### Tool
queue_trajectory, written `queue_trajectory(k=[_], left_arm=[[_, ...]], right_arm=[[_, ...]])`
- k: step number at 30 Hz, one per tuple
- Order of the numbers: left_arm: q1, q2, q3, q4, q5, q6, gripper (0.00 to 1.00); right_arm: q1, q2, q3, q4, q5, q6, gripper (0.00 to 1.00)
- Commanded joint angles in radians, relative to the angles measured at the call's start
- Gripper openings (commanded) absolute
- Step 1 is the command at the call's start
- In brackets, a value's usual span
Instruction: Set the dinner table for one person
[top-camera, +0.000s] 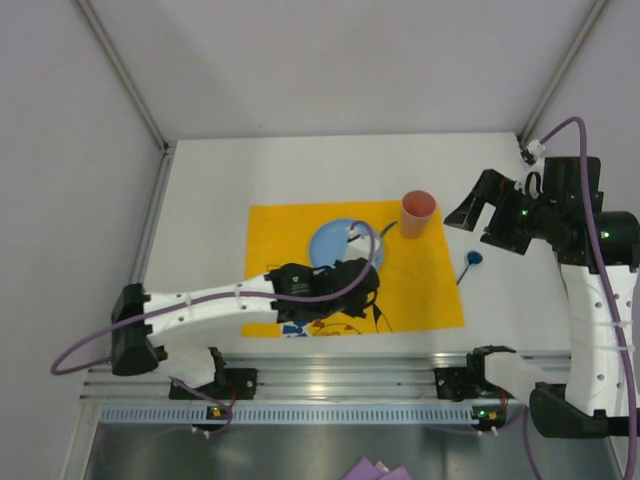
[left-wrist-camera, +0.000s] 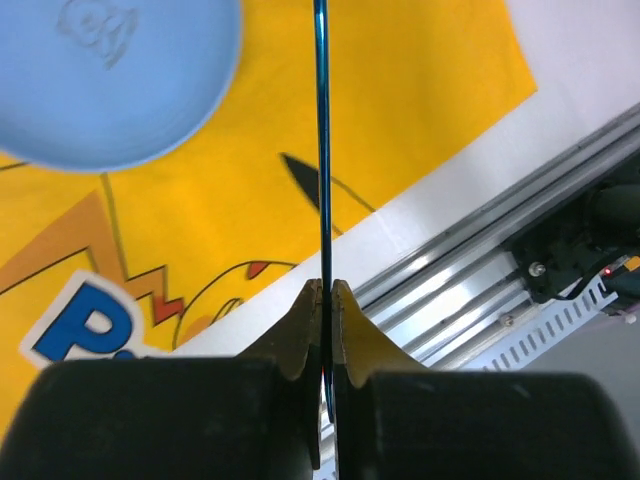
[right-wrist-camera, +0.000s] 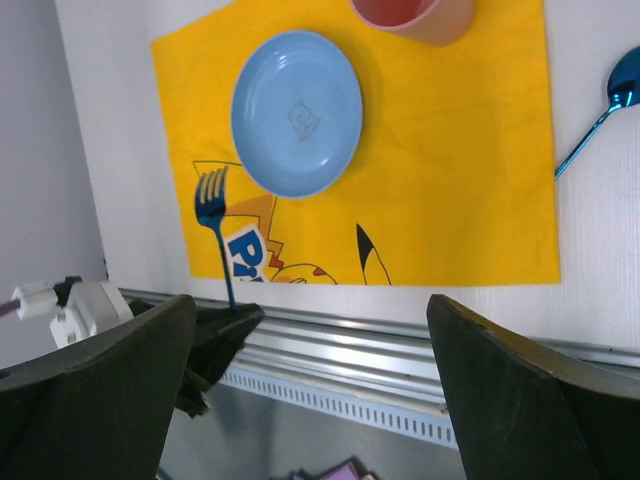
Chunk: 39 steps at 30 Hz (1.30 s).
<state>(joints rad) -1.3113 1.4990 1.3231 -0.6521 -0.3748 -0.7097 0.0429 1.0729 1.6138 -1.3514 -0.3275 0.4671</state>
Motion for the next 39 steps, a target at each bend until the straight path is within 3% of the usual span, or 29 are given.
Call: queue_trajectory(k=[1, 5, 6, 8, 12, 15, 26, 30, 39], left_arm=[[0.102, -0.227, -0.183, 0.038, -0.001, -0.072, 0.00], [0.318, -0.529, -0.474, 0.112, 0.152, -0.071, 0.00], [0.416, -0.569, -0.510, 0.127, 0.218, -0.060, 0.02], [0.507, -0.646, -0.576, 0.147, 0.275, -0.010, 0.09], [0.722, -0.590, -0.622, 0.180, 0.466, 0.082, 0.09], [0.809, -0.496, -0.659, 0.257, 0.597, 0.122, 0.09], [1.011, -0.292, -0.740, 0.442, 0.881, 0.184, 0.15], [1.034, -0.247, -0.728, 0.419, 0.855, 0.191, 0.17], [1.035, -0.226, -0.700, 0.321, 0.806, 0.165, 0.08]], right_arm=[[0.000, -0.004, 0.035, -0.055, -0.030, -0.018, 1.00], [0.003, -0.025, -0.053, -0.026, -0.071, -0.007, 1.00], [0.003, -0.033, -0.066, -0.017, -0.076, -0.004, 1.00], [0.006, -0.034, -0.087, -0.014, -0.079, -0.005, 1.00], [0.009, -0.021, -0.091, -0.011, -0.068, -0.007, 1.00], [0.012, -0.014, -0.092, -0.006, -0.065, -0.005, 1.00], [0.012, -0.030, -0.183, 0.040, -0.038, 0.033, 1.00], [0.012, -0.024, -0.206, 0.049, -0.024, 0.033, 1.00], [0.012, 0.005, -0.227, 0.069, 0.038, 0.024, 1.00]])
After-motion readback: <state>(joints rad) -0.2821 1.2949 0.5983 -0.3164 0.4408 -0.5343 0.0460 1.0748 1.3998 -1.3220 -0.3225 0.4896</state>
